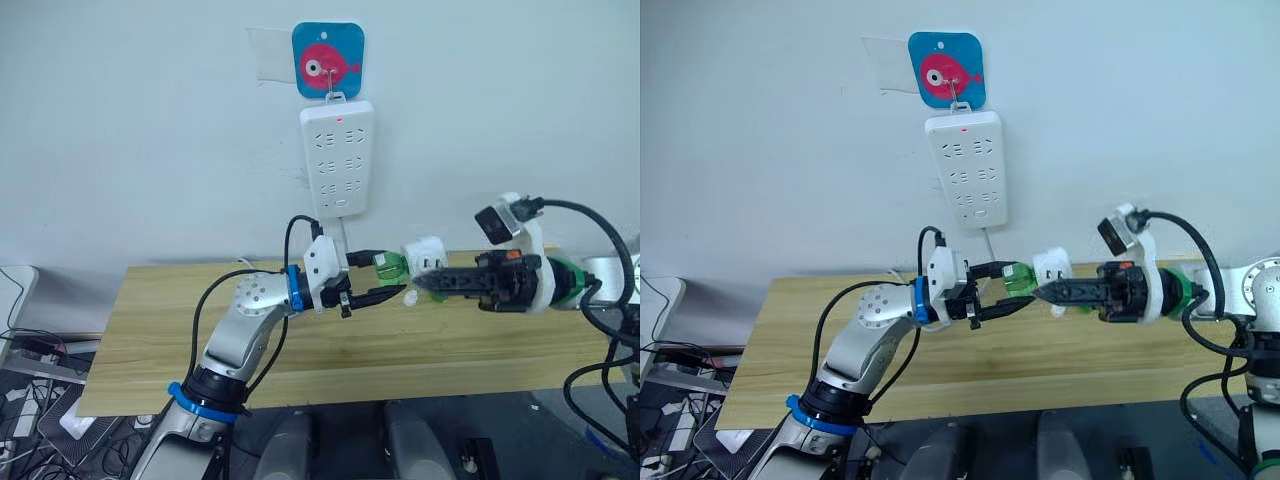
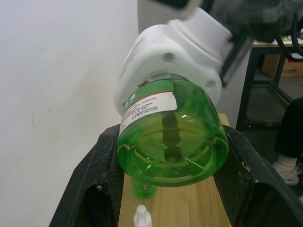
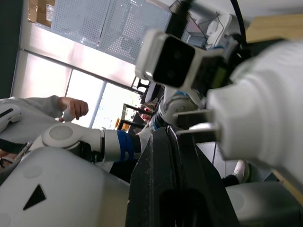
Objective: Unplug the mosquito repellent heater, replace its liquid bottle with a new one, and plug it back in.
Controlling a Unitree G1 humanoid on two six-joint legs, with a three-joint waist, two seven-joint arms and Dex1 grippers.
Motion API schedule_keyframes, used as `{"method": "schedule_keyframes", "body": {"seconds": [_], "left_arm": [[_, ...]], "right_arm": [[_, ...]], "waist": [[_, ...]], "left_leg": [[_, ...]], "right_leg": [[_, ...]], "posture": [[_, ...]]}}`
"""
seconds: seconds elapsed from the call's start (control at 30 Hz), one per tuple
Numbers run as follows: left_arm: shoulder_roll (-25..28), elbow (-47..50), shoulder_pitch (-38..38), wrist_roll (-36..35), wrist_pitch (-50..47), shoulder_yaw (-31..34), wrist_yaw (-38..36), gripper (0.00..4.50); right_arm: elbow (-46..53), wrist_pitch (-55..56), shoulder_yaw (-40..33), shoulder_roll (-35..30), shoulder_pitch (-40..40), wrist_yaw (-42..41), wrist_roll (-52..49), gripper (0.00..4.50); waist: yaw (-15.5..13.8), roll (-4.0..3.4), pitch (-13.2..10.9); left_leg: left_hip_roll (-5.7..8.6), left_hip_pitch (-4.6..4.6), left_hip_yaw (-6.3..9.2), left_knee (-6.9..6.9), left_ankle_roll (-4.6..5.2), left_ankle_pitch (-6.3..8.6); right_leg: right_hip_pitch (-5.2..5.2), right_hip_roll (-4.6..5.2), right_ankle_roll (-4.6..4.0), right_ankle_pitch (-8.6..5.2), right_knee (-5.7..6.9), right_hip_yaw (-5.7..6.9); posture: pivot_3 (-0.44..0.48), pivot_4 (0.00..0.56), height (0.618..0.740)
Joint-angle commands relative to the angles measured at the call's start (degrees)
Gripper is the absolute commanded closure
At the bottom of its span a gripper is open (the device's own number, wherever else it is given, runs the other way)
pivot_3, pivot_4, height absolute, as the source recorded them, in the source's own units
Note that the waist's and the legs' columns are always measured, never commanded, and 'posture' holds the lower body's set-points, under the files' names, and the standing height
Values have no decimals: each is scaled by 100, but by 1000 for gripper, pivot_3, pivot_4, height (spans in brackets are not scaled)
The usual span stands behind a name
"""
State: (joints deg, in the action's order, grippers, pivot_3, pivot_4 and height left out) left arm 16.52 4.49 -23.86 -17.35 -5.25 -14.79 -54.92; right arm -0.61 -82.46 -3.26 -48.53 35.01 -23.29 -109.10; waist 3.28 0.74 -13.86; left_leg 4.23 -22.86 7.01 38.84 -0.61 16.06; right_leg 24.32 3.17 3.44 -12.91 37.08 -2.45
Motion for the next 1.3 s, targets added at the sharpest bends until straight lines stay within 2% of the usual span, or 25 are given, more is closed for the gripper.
{"method": "schedule_keyframes", "body": {"seconds": [0.03,0.2,0.53,0.67,0.83,0.97,1.3], "left_arm": [[12,160,25,51,223,-91,-117,2275],[45,176,110,64,296,-167,-227,2275],[72,434,246,-138,73,-133,-274,2275],[80,585,348,-268,-70,-109,-260,2275],[44,715,307,-589,-362,-4,-275,2275],[-42,706,189,-778,-658,123,-96,2275],[-59,538,5,-773,-821,244,106,2275]], "right_arm": [[-142,423,146,-10,495,396,-389,4475],[-509,583,276,286,983,520,343,4475],[-980,739,350,807,1404,-397,2723,4475],[-978,779,327,765,1356,-825,3415,4475],[-730,885,447,629,900,-1441,4189,4475],[-512,689,344,541,519,-1731,4382,4475],[355,-343,-90,335,-142,-2212,3851,4475]], "waist": [[1,0,0],[1,0,1],[-1,-2,2],[-3,-2,2],[-3,-2,2],[-2,-3,3],[1,-3,3]], "left_leg": [[0,-1,-1,0,0,0],[0,0,-2,0,0,0],[2,-3,-2,0,0,0],[2,-3,-1,-1,0,0],[2,-3,0,-1,0,0],[3,-2,-3,0,0,0],[1,-1,-4,1,0,0]], "right_leg": [[0,0,0,0,0,-1],[1,0,0,0,-1,-3],[6,0,0,1,1,-4],[6,0,0,1,0,-4],[7,0,0,0,1,-2],[7,0,0,1,3,-5],[7,0,0,1,5,-5]], "posture": [[-134,207,740],[-131,202,740],[-110,205,740],[-104,206,740],[-108,205,740],[-116,204,740],[-130,216,740]]}}
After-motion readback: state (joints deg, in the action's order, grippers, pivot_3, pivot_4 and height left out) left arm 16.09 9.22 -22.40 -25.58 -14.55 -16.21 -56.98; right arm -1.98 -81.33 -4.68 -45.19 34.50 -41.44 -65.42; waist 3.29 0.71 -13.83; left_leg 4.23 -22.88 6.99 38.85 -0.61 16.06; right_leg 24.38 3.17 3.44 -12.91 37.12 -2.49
